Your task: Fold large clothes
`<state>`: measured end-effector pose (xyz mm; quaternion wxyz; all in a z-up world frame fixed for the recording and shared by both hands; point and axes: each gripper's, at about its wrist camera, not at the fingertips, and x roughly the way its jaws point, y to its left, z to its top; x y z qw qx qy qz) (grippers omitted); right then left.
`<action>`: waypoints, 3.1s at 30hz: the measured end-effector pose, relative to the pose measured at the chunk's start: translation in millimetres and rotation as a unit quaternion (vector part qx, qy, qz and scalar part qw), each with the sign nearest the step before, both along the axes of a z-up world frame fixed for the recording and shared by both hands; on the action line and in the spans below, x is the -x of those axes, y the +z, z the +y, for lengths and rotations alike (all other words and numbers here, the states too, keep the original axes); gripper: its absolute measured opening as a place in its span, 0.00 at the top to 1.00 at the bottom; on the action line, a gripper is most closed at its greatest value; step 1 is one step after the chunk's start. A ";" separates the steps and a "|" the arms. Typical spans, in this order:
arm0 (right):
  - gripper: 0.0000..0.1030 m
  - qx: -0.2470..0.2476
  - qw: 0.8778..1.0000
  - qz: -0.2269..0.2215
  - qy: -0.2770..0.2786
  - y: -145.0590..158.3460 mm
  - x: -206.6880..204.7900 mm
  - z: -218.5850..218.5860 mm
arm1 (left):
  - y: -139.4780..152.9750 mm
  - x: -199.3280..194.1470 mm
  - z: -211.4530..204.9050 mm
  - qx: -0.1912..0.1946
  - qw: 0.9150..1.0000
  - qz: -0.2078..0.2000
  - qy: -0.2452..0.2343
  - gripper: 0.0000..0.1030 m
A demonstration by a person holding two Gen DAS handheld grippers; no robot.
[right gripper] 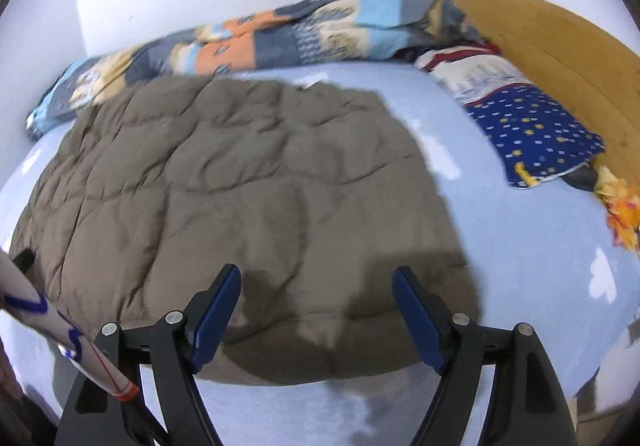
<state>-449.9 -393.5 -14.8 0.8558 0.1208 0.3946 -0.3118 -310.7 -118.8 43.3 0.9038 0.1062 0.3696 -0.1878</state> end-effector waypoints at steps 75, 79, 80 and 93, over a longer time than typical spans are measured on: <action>0.08 0.023 0.996 -0.078 0.039 40.1 3.6 55.2 | 23.5 40.3 -38.6 0.030 0.998 -0.020 -0.060 0.13; 0.08 -0.001 0.999 -0.037 0.028 15.6 -7.1 45.8 | 13.9 34.8 -42.2 0.026 0.998 0.002 -0.062 0.13; 0.08 -0.009 0.999 -0.027 0.026 9.0 -9.9 42.7 | 13.6 34.7 -42.9 0.025 0.998 0.001 -0.063 0.13; 0.08 0.049 0.996 -0.074 0.028 3.7 -0.4 46.9 | 14.6 45.8 -26.6 0.028 0.997 -0.022 -0.073 0.13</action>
